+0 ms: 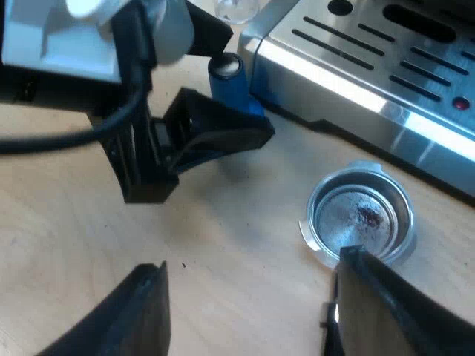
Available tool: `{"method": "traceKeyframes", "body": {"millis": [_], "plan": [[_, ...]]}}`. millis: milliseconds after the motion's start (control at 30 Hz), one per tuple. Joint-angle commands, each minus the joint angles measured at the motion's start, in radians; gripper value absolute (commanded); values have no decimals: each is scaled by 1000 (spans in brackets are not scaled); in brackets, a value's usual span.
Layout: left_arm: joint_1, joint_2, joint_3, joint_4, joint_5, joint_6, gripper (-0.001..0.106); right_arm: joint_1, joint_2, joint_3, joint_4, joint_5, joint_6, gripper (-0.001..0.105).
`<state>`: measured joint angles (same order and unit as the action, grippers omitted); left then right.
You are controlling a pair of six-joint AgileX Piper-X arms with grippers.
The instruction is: Grind coffee beans and then tamp
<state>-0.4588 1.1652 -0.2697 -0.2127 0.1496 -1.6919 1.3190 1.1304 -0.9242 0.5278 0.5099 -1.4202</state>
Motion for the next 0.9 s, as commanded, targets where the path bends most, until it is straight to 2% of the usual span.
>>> {"method": "traceKeyframes", "body": {"millis": [33,133,433,633,900], "plan": [[-4,8,5,28,39,-40,87,2,-4,-7,37,2,-4,52],[-4,-10,5,36,71,-40,87,2,-4,-7,38,2,-4,52],[-4,-169,5,151,71,-40,87,2,-4,-7,38,10,-4,52],[-4,-193,5,185,71,-33,87,2,-4,-7,38,10,-4,52],[-4,-193,5,192,7,-24,87,2,-4,-7,38,10,-4,52]]}}
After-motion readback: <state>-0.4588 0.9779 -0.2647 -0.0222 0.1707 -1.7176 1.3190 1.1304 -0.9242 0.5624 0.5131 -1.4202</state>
